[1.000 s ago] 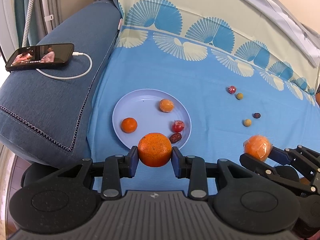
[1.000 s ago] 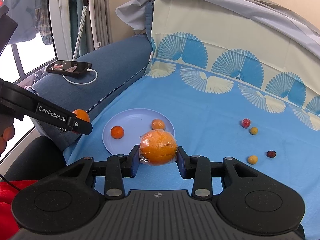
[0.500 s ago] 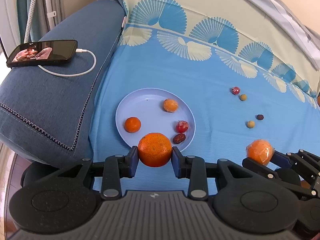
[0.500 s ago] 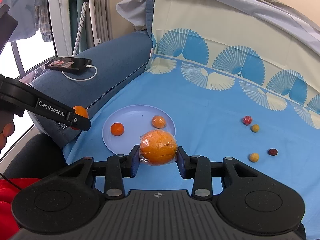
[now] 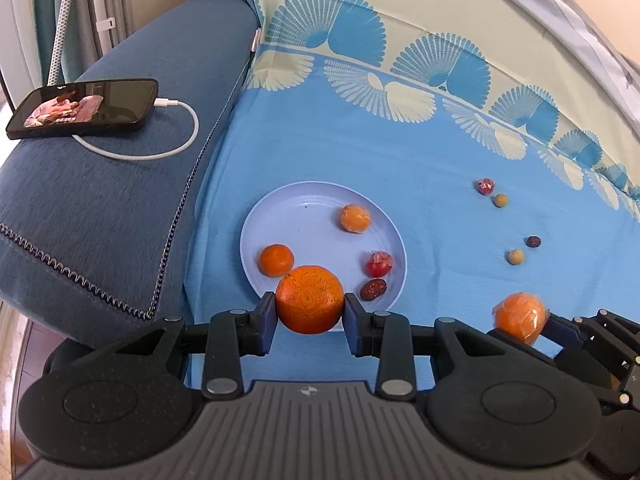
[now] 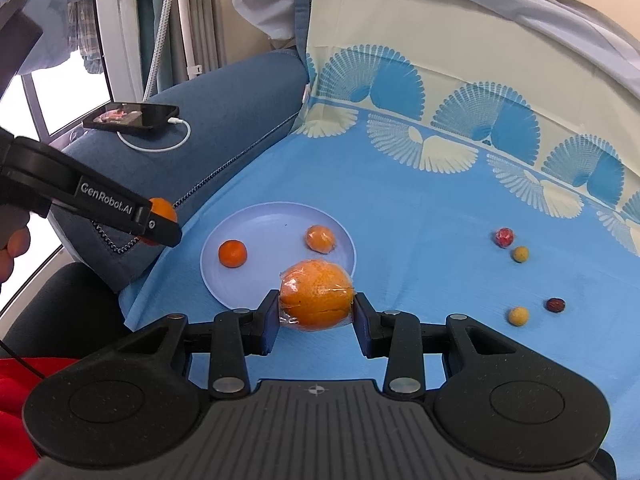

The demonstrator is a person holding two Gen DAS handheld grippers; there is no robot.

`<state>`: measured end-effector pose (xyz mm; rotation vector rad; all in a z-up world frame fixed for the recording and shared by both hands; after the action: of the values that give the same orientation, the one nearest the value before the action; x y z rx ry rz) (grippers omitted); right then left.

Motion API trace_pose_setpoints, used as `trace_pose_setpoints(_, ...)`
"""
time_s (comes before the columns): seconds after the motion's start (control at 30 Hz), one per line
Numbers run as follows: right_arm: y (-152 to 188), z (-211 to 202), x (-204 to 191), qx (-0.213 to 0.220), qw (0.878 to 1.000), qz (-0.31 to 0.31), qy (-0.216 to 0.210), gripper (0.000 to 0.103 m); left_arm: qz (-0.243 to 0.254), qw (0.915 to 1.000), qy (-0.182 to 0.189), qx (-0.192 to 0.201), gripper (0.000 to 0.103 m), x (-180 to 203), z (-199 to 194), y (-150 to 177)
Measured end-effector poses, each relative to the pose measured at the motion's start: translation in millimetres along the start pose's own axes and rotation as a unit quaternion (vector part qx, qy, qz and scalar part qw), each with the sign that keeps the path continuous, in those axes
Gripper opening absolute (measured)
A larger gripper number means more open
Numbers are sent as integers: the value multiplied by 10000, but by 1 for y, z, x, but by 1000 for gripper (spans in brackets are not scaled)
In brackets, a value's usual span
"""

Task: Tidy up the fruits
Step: 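Carry the orange and wrapped tangerine to the plate and open both tools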

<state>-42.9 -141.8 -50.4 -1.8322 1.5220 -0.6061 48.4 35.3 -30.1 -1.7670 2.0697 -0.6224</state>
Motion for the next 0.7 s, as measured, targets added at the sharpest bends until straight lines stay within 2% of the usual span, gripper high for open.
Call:
trace_pose_setpoints(0.27,-10,35,-1,-203,9997,-82,-124,40,29,10000,-22,-76,38,2,29,-23)
trace_pose_setpoints(0.7,-24,101,6,-525,9982,-76,-278,40,130,9995,-88,-279,38,8,97,-60)
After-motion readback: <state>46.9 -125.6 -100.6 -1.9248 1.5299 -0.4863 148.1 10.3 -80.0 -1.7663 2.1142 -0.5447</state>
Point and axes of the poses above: each gripper's, at about its wrist camera, not at the fingertips, and z roughly the way its jaws point, x to its right, y to its underside, the point moved 1 cm from there along z, roughly the way its jaws point, and after that the axes turned 7 degrees about -y, right-handed, at the moved point
